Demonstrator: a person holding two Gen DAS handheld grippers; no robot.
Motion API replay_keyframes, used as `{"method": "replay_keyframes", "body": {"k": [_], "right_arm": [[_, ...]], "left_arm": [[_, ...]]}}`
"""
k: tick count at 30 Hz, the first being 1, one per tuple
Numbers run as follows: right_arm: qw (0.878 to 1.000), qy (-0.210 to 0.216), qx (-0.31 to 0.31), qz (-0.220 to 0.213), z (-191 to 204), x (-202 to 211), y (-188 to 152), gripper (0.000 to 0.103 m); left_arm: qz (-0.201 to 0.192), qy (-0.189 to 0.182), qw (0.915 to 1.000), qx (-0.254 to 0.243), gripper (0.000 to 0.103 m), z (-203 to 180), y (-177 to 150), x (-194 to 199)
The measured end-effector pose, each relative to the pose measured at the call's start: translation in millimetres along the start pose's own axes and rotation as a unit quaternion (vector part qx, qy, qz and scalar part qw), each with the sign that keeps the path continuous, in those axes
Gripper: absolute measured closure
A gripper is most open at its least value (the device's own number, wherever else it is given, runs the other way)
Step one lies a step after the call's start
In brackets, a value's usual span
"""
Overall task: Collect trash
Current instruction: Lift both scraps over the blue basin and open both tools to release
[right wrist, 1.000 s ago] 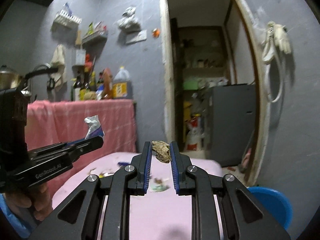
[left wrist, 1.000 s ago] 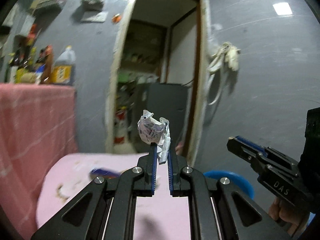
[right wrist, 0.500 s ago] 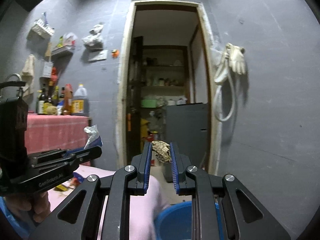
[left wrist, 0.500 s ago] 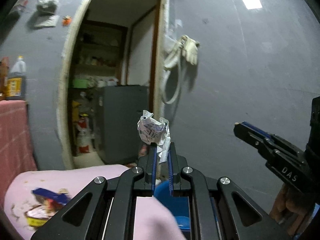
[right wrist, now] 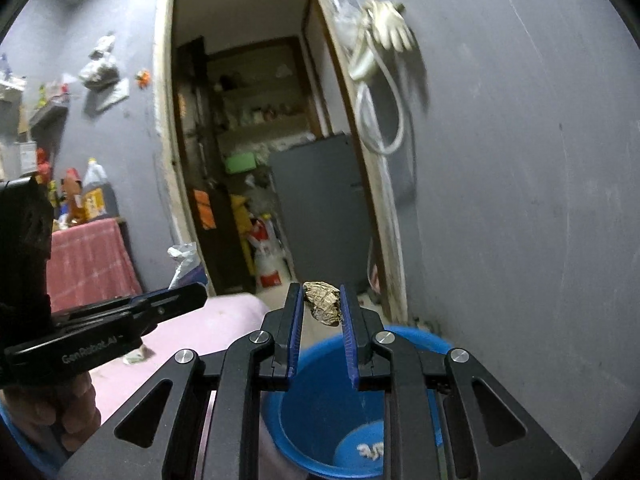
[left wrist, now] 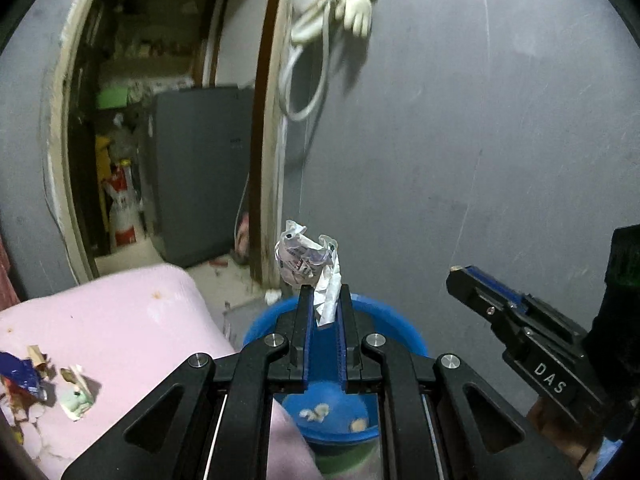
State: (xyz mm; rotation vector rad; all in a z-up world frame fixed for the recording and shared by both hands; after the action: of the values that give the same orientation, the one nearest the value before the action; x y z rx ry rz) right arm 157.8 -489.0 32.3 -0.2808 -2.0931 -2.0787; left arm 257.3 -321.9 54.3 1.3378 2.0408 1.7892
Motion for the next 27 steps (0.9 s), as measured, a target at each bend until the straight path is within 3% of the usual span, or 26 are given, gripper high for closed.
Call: {"method": "replay_keyframes", "body": {"k": [7, 14, 17, 19, 22, 24, 27], "right_arm": [[0.998, 0.007, -0.028, 0.052, -14, -29, -32, 0.086], [0.996, 0.006, -0.038, 0.082, -20, -42, -44, 0.085], [0.995, 0.005, -0.042, 0.091, -22, -46, -46, 0.085], [0.994, 0.004, -0.046, 0.099, -23, -50, -48, 0.085], [0.993, 0.006, -0.051, 0.108, -22, -54, -48, 0.085], [0.993, 0.004, -0.052, 0.109, -23, -54, -49, 0.082], [0.993, 0.003, -0.054, 0.103, -23, -50, -46, 0.071]], "left_arm": [[0.067, 0.018, 0.9976, 0.003, 0.095, 12, -21, -45], [0.108, 0.03, 0.9936, 0.013, 0.093, 22, -39, -68], [0.121, 0.034, 0.992, 0.017, 0.088, 28, -45, -76], [0.124, 0.036, 0.9915, 0.019, 0.077, 32, -49, -79], [0.124, 0.032, 0.9914, 0.027, 0.072, 35, -51, -76], [0.122, 0.032, 0.9915, 0.033, 0.071, 37, -49, -72], [0.109, 0.039, 0.9922, 0.046, 0.058, 41, -46, -61]]}}
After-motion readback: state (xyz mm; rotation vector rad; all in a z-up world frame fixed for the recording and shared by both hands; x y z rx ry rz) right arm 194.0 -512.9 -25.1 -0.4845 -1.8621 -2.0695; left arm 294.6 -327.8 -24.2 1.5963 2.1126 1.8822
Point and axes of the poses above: each gripper's, at about its wrist camera, not at the fingertips, and x roughly against the way its jaws point, z to its left, y to its top, the point moved 3 cm from there along -x, roughly the way its jaws point, and after that the axes turned 13 degrees about x, right-handed, at the moved point
